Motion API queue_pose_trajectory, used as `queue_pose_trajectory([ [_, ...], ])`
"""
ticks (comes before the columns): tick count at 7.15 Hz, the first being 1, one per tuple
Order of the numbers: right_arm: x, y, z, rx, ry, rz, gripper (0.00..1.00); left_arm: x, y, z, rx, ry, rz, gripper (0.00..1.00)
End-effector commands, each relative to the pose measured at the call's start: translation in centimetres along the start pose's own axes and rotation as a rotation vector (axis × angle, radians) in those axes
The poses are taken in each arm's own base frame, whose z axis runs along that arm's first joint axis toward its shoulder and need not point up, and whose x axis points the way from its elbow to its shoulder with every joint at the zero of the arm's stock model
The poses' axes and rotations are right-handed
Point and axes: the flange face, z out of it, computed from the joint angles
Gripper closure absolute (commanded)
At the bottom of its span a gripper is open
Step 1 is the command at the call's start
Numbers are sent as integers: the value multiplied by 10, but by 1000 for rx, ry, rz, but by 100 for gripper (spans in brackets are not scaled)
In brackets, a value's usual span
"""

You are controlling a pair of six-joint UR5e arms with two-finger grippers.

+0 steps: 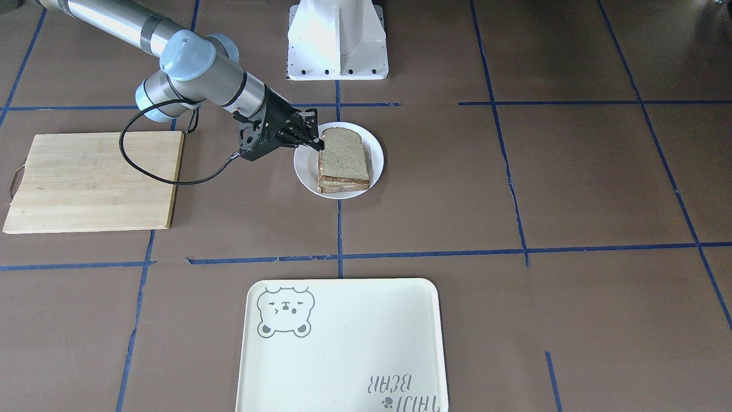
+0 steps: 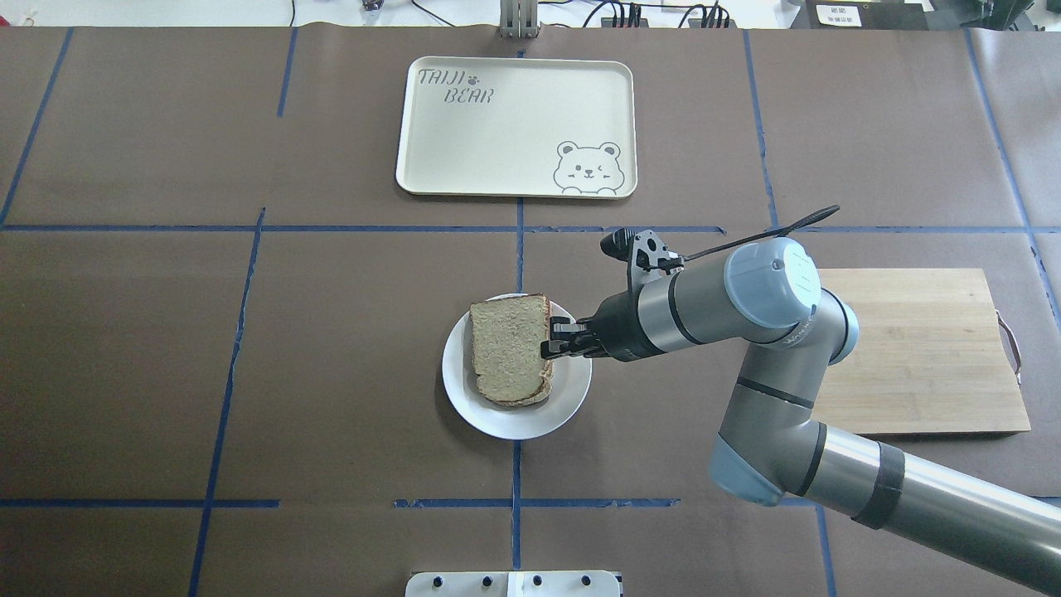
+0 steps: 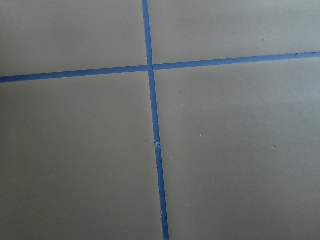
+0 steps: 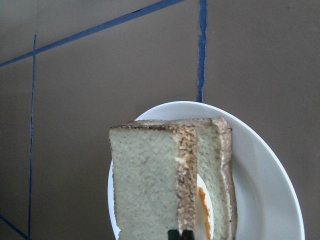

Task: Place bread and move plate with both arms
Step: 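Carry the bread with the right gripper and lay it on the egg toast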

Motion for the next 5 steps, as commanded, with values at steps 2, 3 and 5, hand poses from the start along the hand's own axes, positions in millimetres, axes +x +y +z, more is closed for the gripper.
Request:
queue_pose_trajectory([
  [2,8,3,3,-4,15,5,97,1,0,0,1,1,0,0],
  [3,9,6,7,-5,20,7,77,1,0,-1,1,1,0,0],
  [5,9,6,8,-6,22,9,42,1,0,-1,3,-1,3,0],
])
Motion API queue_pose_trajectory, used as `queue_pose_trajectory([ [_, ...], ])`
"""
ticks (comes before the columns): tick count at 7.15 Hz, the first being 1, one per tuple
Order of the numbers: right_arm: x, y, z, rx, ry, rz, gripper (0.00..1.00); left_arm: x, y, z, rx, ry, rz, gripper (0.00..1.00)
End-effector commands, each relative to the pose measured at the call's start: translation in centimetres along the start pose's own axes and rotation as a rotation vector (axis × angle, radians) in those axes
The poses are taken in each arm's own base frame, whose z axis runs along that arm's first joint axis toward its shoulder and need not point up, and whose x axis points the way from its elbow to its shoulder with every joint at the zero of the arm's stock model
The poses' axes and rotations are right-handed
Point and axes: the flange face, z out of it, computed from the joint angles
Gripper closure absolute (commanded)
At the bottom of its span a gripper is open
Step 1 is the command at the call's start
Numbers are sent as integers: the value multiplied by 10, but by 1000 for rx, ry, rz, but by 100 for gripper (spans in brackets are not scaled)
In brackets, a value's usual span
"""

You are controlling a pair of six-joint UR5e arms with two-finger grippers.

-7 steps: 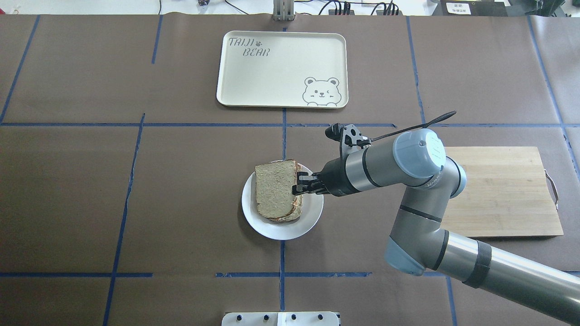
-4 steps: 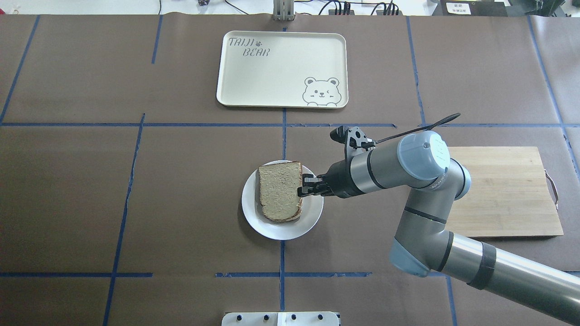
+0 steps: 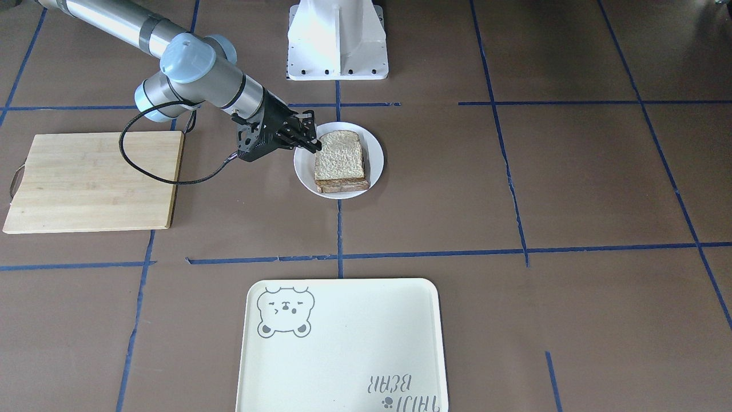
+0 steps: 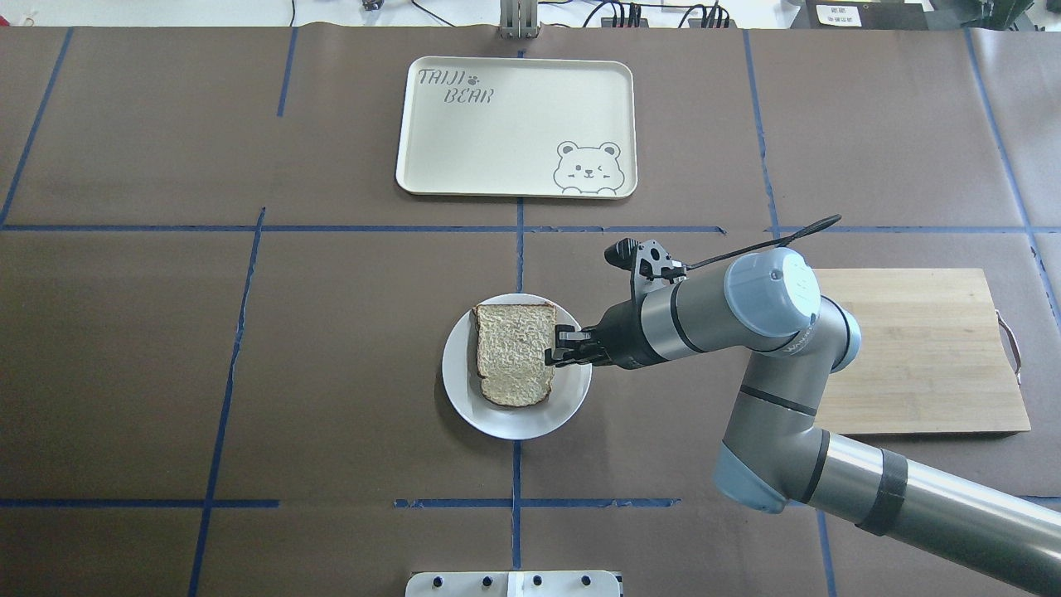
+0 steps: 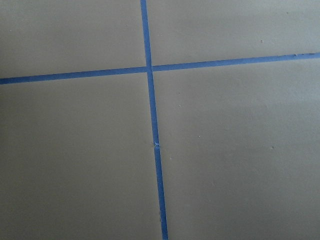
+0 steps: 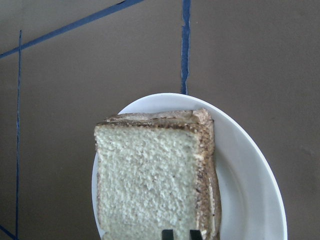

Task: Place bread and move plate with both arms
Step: 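Open the right gripper and withdraw it while the left arm reaches toward the plate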

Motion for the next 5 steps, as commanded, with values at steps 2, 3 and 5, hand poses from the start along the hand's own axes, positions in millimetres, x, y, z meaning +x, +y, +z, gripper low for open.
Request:
queue_pose_trajectory([
  [2,-3,-9,-8,16,-6,0,0,3,0,-1,5,15,4,0],
  [3,-2,-21,-19,32,-3,6,0,7,-2,-1,10,41,-17,0],
  [5,31,-56,-63,66,27,45,0,46,-15,10,35,139,-15,0],
])
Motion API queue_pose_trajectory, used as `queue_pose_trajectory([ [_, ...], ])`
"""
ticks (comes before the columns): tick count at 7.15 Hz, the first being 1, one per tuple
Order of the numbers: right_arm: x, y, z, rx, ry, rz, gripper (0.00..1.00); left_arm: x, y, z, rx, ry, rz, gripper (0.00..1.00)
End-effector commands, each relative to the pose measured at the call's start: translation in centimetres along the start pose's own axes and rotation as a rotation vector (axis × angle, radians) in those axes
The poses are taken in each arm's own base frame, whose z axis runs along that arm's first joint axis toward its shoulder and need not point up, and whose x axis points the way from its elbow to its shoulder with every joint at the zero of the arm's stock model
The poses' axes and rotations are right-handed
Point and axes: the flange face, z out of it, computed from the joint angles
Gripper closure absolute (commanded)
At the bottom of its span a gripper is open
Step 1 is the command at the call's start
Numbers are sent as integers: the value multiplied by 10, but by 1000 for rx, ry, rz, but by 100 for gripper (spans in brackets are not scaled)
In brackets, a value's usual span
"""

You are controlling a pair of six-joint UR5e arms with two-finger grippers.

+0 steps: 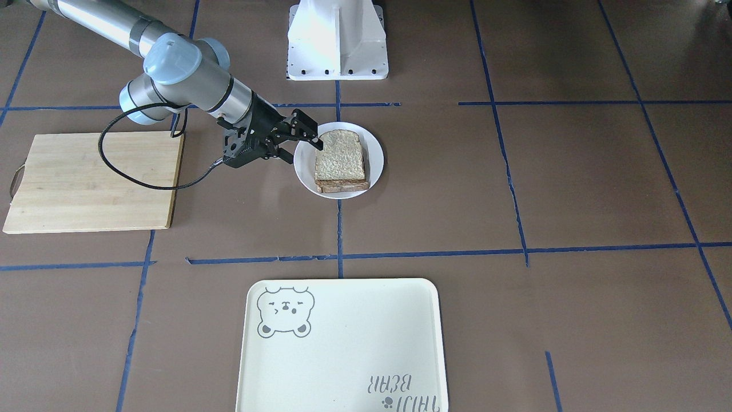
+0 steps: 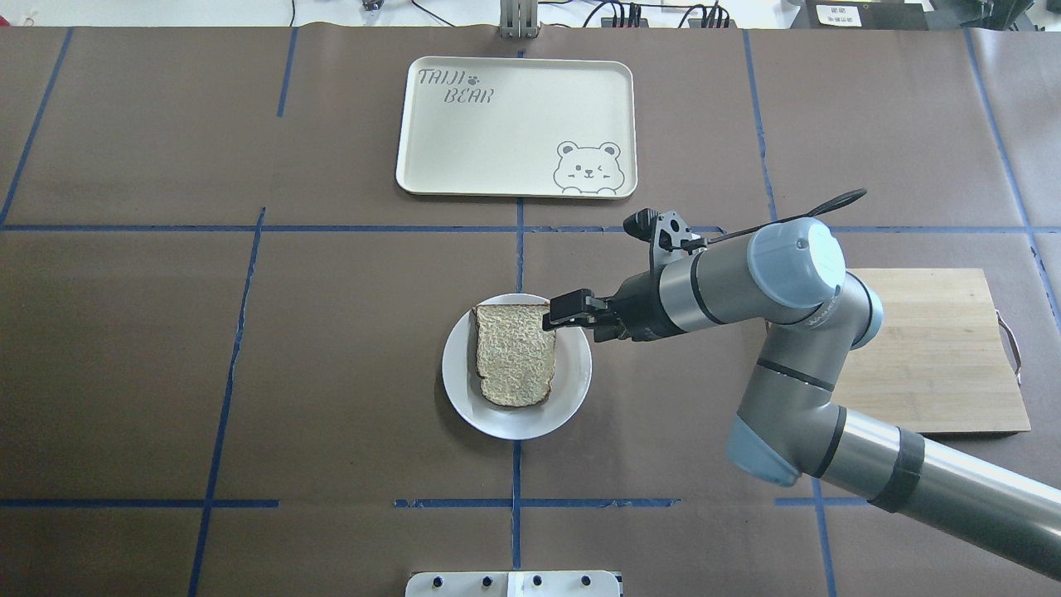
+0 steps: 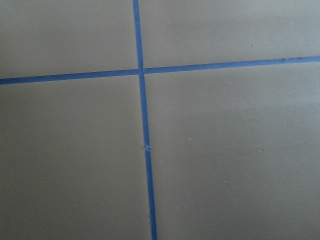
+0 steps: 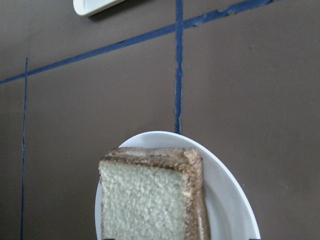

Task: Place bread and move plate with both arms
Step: 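Open the right gripper and withdraw it while the left arm reaches toward the plate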

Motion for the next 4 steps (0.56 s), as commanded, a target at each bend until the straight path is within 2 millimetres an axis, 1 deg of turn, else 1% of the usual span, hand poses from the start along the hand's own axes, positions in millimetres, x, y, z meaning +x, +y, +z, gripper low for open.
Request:
queue_pose_trajectory([
  [1,34,-48,-55,37,51,60,0,43,-11,19,3,96,-39,0],
  [2,35,-66,-79,39,88,100,0,67,-16,29,16,122,-58,0],
  [3,39,-77,-98,54,114,117,1,108,-17,51,-11,185,-95,0],
  [4,63,-78,-123,75,149,93,1,147,-19,74,-14,229,-120,0],
])
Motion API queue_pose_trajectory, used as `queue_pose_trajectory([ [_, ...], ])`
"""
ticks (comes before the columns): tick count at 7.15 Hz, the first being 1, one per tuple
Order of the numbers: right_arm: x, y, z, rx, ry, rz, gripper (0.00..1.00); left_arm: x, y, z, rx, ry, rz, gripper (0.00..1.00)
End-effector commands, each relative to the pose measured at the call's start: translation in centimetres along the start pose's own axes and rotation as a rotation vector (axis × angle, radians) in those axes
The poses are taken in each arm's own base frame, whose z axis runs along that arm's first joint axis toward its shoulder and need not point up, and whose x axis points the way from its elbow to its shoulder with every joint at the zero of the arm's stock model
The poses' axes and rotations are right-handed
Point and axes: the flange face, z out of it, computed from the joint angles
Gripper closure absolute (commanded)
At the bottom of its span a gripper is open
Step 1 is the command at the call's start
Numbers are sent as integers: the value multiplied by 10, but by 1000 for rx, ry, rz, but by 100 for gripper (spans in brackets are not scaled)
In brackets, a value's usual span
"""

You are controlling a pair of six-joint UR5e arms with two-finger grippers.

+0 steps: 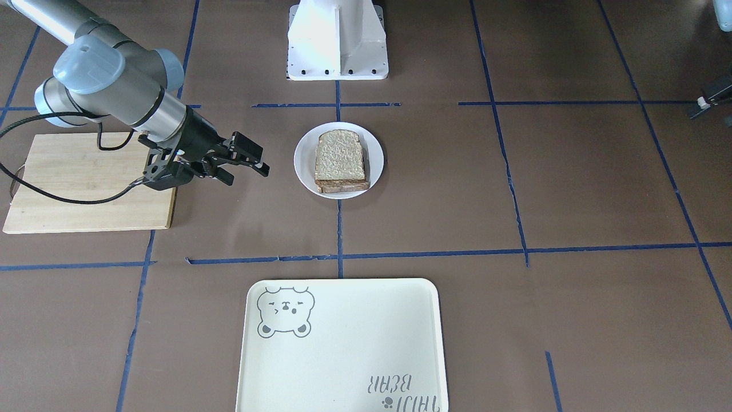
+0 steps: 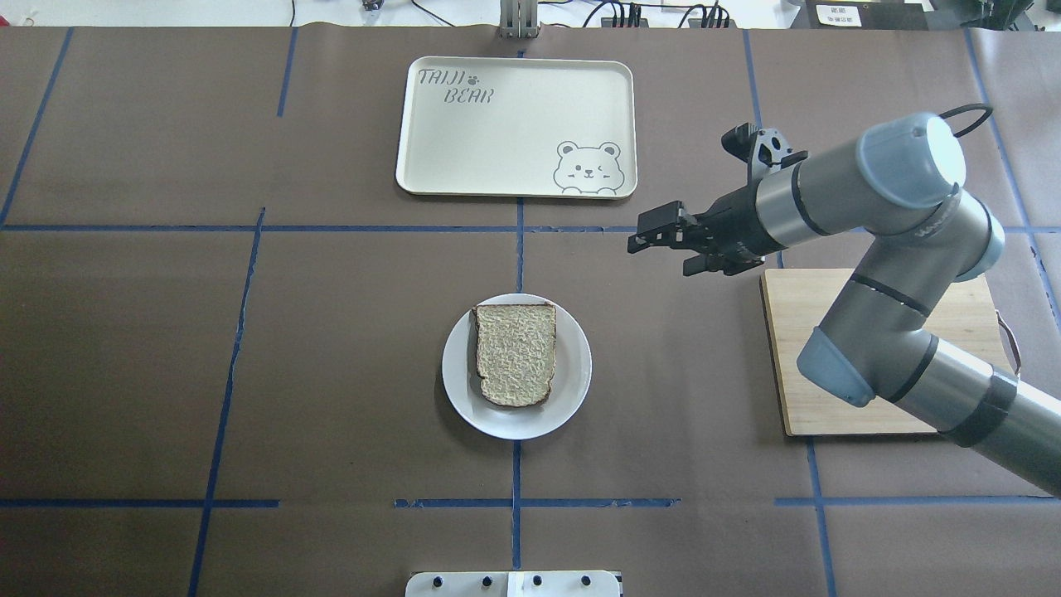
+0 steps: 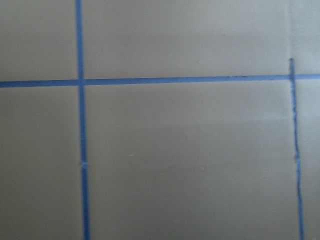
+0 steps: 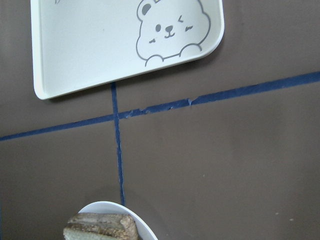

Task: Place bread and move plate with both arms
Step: 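Open the right gripper and withdraw it while the left arm reaches toward the plate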

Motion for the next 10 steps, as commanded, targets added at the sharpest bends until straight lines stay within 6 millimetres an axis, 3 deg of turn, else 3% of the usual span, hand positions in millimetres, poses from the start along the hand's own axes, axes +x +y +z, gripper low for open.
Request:
queue_pose_trajectory([
  [1,57,-25,-57,34,71,-46,1,97,-10,63,-33,112,-76,0],
  [2,82,-43,-88,22,82,-85,1,150,-18,87,-33,130,-127,0],
  [3,101,-48,-105,36,96,-82,1,188,-8,118,13,147,-111,0],
  [4,113,-49,-115,49,104,-70,1,212,7,150,58,175,-98,0],
  [5,122,-50,-122,59,112,-71,1,269,5,168,72,232,-147,0],
  [6,137,-50,-129,64,127,-83,1,306,17,189,41,295,-192,0],
  [7,155,-49,-134,68,147,-85,1,321,31,200,97,381,-247,0],
  [8,168,-51,-143,78,162,-88,0,346,60,240,162,453,-243,2],
  [9,183,-50,-143,83,184,-69,0,357,67,260,174,463,-240,2],
  [10,189,-55,-148,84,222,-85,0,361,60,276,205,473,-245,3],
])
